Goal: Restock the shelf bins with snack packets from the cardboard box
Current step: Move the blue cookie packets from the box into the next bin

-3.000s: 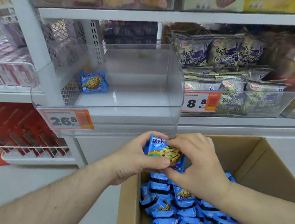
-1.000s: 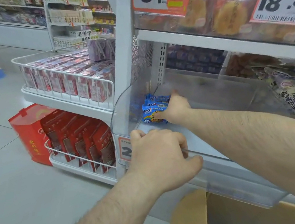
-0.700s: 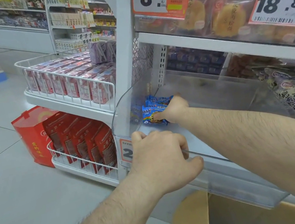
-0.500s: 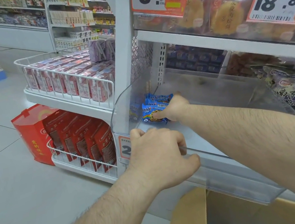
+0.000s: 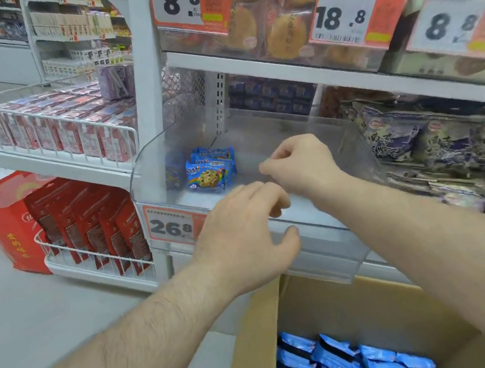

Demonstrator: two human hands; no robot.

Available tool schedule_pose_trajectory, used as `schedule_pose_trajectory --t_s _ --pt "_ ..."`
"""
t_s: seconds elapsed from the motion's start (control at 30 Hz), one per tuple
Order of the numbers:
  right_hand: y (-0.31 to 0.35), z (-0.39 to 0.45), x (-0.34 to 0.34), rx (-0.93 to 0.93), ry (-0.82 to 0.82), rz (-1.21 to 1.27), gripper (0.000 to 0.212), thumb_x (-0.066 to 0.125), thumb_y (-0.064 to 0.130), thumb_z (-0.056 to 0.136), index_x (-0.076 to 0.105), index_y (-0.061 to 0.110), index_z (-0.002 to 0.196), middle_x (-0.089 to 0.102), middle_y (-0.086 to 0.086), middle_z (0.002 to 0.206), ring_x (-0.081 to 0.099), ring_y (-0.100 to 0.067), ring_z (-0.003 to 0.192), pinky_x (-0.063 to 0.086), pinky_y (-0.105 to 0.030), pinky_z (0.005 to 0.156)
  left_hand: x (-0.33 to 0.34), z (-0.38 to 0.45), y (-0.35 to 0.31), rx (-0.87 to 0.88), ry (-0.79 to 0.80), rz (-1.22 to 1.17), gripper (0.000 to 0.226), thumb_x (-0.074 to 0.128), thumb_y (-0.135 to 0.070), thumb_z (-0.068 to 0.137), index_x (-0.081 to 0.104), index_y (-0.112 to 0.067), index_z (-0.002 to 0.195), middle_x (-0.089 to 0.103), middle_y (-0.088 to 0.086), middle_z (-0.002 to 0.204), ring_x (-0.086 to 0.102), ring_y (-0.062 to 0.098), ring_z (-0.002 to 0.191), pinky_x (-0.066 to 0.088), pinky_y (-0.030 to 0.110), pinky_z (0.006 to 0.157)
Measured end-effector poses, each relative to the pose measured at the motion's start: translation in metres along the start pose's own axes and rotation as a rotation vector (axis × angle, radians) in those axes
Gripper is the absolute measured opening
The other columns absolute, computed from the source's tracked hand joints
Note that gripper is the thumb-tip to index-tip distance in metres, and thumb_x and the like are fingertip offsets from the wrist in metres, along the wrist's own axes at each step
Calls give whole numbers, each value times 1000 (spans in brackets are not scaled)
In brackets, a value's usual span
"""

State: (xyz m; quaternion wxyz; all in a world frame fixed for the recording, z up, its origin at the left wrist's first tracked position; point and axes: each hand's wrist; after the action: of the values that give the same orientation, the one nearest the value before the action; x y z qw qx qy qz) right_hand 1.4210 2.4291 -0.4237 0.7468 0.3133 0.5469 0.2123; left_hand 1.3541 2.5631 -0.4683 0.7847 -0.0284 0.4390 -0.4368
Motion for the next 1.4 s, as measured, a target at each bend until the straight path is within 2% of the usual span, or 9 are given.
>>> schedule_pose_trajectory --t_s 0.23,0.4,0.53,0.63,0.73,0.9,1.07,1.3,1.4 --pt "-57 -110 -53 -352 -162 -71 12 64 17 72 59 22 62 50 14 50 49 -1 52 34 -10 54 51 -30 -51 80 621 -20 11 57 -33 78 61 -23 81 64 -7 77 60 19 77 49 30 68" --pt "-139 -157 -37 -162 -127 -75 9 61 19 70 57 21 62 51 10 50 49 -4 53 39 -15 56 84 -54 -46 105 951 119 5 55 -30 79 59 -30 82 66 -5 82 62 20 85 53 33 73" --pt "-237 -186 7 199 512 -424 1 61 22 81 61 23 82 65 2 85 60 -21 84 50 -33 73 99 -66 -47 132 1068 122 17 55 -25 83 64 -29 96 51 -17 68 55 13 83 45 25 72" --pt "-296 -216 45 273 1034 -599 43 59 24 91 50 12 132 62 -11 118 61 -32 104 54 -45 85 111 -73 -47 173 1160 127 18 56 -24 85 64 -27 100 50 -17 70 50 10 79 43 23 72" --pt "-329 -235 73 274 1244 -714 77 65 28 91 19 23 154 51 -9 139 52 -35 122 44 -53 100 117 -74 -43 160 1226 120 17 58 -25 86 64 -25 102 52 -16 74 51 10 80 46 24 75" --pt "-352 -245 85 80 1180 -896 70 57 14 93 21 20 153 55 -3 91 49 -35 112 24 -56 111 119 -75 -34 111 1254 131 12 57 -27 87 61 -28 99 50 -19 74 52 10 81 43 23 72" --pt "-350 -246 75 124 1104 -877 39 66 33 84 55 18 118 55 -8 110 48 -31 106 28 -56 103 119 -78 -29 34 1290 166 18 56 -27 88 61 -27 105 54 -18 79 56 12 86 46 24 77" --pt "-265 -220 28 304 429 123 52 86 21 66 51 20 105 49 7 87 47 -3 67 37 -15 58 132 -77 -34 -349 1228 110 81 63 -58 79 27 -22 142 65 3 114 65 23 97 54 41 88" --pt "-229 -224 22 165 379 297 53 86 15 65 53 19 107 52 8 91 50 2 71 40 -12 65 133 -83 -44 -553 1180 -191 60 74 -34 77 42 -22 126 64 4 105 70 23 85 61 38 72"
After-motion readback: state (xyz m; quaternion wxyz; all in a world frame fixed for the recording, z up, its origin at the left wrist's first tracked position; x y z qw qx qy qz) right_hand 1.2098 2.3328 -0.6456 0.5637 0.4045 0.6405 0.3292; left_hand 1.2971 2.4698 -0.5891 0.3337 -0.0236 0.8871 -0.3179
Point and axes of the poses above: each hand's wrist, its own z-axis towards the middle knuckle, its own x-axis out of the palm, y = z × x
